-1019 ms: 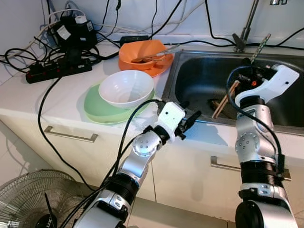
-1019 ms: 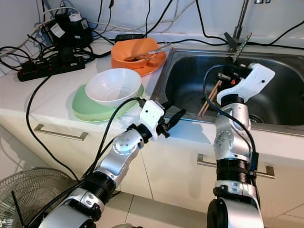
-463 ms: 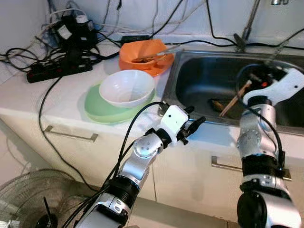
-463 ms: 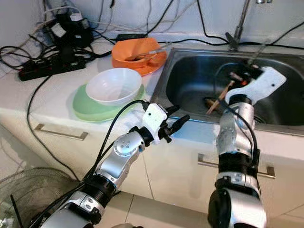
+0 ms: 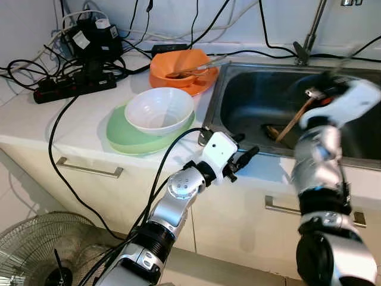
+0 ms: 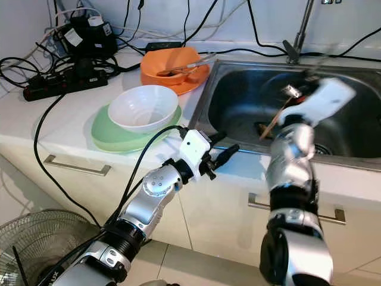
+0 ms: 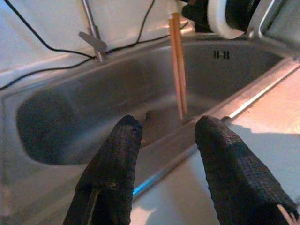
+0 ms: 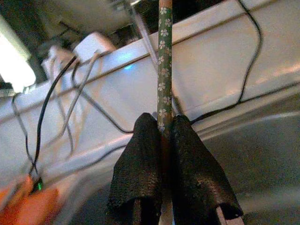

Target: Kitchen organization

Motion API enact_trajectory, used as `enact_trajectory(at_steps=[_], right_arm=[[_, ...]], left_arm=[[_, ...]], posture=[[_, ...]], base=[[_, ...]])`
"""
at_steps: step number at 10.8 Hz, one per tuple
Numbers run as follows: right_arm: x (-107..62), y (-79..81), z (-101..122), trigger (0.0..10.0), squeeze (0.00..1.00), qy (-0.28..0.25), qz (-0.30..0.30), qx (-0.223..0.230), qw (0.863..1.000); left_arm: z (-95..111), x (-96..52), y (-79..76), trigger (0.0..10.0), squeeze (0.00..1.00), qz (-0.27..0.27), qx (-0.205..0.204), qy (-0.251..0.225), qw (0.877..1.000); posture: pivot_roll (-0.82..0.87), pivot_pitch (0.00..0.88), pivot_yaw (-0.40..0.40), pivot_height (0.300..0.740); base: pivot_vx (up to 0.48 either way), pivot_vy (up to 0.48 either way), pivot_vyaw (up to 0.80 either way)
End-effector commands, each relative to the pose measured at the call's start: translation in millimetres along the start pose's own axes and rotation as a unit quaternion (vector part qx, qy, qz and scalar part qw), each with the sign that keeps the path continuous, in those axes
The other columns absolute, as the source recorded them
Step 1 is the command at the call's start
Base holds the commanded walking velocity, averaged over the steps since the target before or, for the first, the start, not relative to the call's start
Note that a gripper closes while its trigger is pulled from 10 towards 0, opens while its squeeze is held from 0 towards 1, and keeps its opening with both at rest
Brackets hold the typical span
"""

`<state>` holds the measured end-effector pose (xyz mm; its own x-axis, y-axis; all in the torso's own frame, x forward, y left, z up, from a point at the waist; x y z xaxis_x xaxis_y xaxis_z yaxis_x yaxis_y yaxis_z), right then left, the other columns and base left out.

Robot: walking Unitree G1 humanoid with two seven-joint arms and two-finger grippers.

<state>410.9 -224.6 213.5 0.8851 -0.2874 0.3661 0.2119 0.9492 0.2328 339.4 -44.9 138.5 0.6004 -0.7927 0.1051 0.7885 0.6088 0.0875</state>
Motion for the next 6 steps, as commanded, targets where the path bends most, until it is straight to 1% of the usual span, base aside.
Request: enact_trajectory(at_steps=[1,3,4,5,6], right_arm=[[-3.3,9.1,-5.1,10.0,0.00,0.001,0.018,-0.027,0.999],[-6.7,21.2,-11.3,10.0,0.00,0.003,0.041,-0.039,0.998],[-8.0,22.5,-14.3,10.0,0.00,0.006,0.045,-0.046,0.998],[-13.9,24.2,-27.3,10.0,0.00,0.024,0.058,-0.066,0.996],[-15.5,24.7,-30.5,10.0,0.00,0.029,0.063,-0.071,0.995]], left_arm=[[-2.7,-2.8,-1.0,10.0,0.00,-0.007,-0.006,0.009,1.000],[-13.1,-8.5,-8.4,10.0,0.00,-0.036,-0.021,0.035,0.999],[-14.8,-9.4,-10.0,10.0,0.00,-0.041,-0.021,0.039,0.998],[-18.4,-11.9,-14.7,10.0,0.00,-0.051,-0.021,0.049,0.997],[-18.8,-12.2,-15.4,10.0,0.00,-0.052,-0.021,0.050,0.997]], posture=[[0.05,0.000,0.089,0.740],[0.06,0.000,0.088,0.740],[0.06,0.000,0.088,0.740],[0.06,0.000,0.087,0.740],[0.06,0.000,0.087,0.740]], base=[[0.000,0.000,0.00],[0.000,0.000,0.00],[0.000,0.000,0.00],[0.000,0.000,0.00],[0.000,0.000,0.00]])
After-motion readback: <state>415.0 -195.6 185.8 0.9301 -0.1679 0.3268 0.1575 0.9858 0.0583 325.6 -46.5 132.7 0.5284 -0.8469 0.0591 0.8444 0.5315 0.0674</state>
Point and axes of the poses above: a point about 5 cm out from each wrist's last joint towards the gripper, its own x axis pointing out of the wrist towards the gripper, its own z axis along the axis of the wrist's last joint, y = z × x, the point moved 5 cm from there along x, pointing out of the wrist towards the gripper, and after that the axes turned 4 degrees about -x, right-handed, at the moved point
